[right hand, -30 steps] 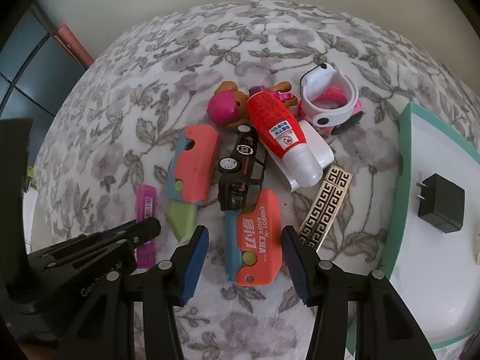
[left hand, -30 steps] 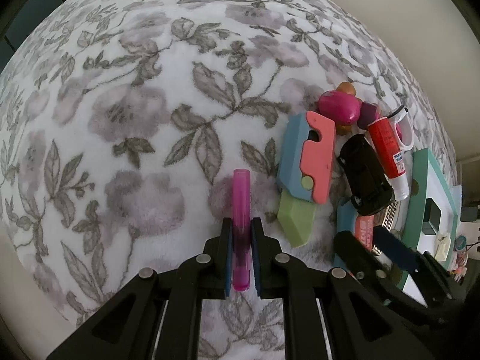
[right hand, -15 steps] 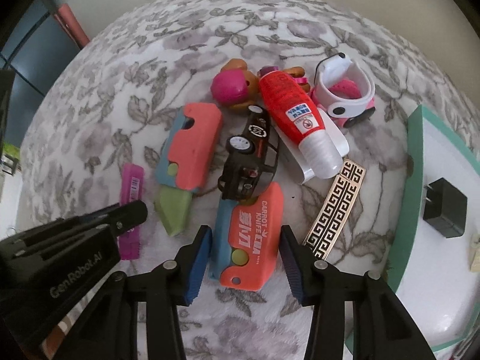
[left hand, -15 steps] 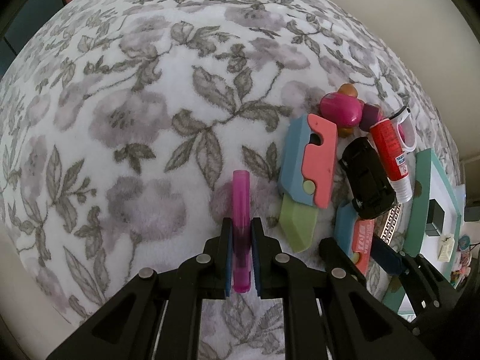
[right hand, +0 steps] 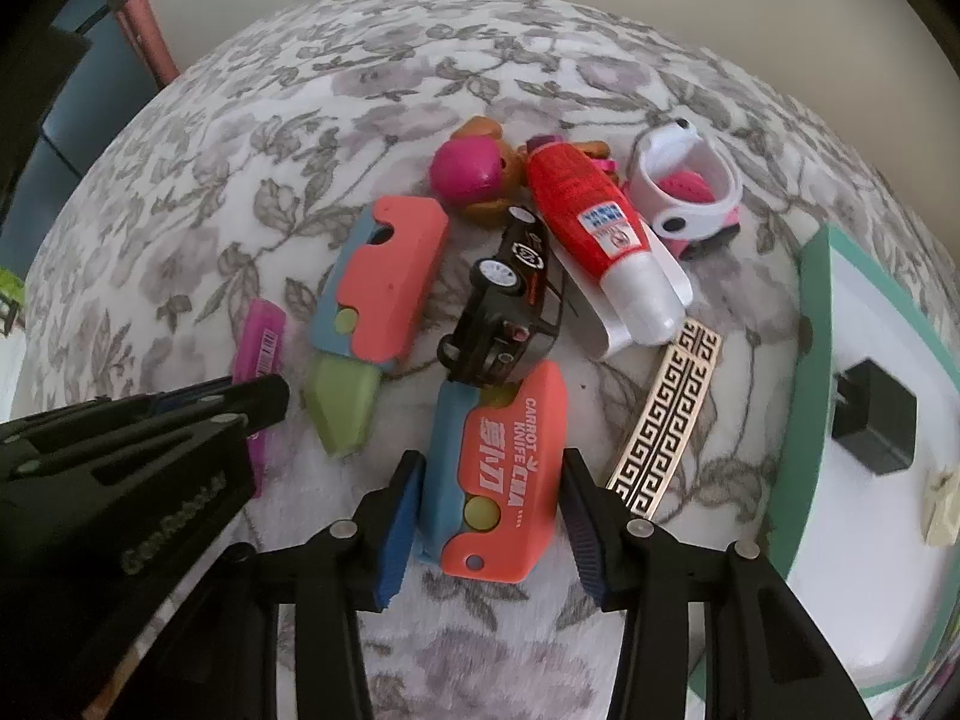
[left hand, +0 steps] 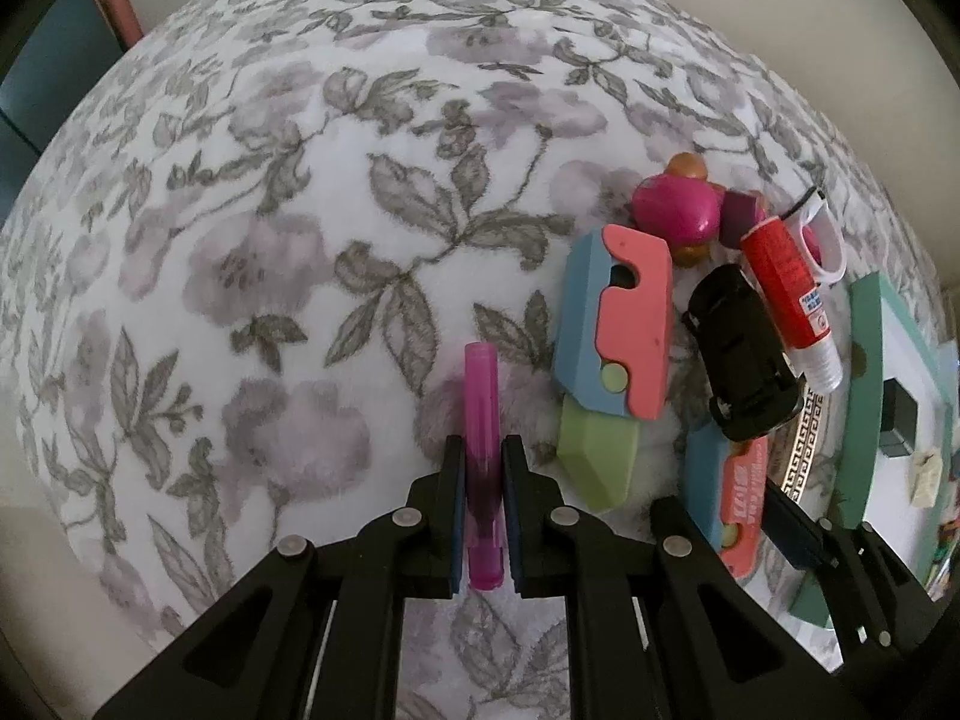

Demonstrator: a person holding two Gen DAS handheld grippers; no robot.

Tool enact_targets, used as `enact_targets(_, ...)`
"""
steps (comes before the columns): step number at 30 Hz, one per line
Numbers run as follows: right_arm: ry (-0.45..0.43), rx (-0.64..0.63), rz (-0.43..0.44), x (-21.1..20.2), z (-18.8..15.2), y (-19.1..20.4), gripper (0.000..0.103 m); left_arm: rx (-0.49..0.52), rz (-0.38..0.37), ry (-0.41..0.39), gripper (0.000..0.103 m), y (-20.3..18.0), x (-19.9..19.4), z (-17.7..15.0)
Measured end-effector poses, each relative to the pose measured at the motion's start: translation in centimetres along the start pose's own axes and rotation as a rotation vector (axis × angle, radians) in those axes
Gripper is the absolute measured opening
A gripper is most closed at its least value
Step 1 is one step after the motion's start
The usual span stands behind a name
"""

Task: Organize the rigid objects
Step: 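Grasp the pink glue stick with the left gripper while the right gripper grasps the orange carrot knife, then carry both items over the tray and open both grippers to release them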

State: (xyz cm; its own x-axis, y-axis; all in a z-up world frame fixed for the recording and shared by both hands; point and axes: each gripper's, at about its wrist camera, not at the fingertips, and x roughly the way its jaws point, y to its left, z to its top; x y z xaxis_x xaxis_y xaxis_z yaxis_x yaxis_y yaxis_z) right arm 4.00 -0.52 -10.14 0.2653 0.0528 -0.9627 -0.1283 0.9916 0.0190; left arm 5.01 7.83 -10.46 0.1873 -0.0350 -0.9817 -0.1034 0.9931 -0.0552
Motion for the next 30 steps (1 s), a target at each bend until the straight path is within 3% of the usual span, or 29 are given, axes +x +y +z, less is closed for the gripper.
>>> enact_targets(13,0.027,0.081,0.09,-1.1,-2.7,-2.2,0.047,0.05,0.072,-0.021,0.012,-3.0,0.0,0.2)
enact_targets(30,0.007,0.171,0.204,-5.6,-3.7,-6.3,0.047,0.021,0.034,-0.072,0.011,-3.9,-3.1,-1.2)
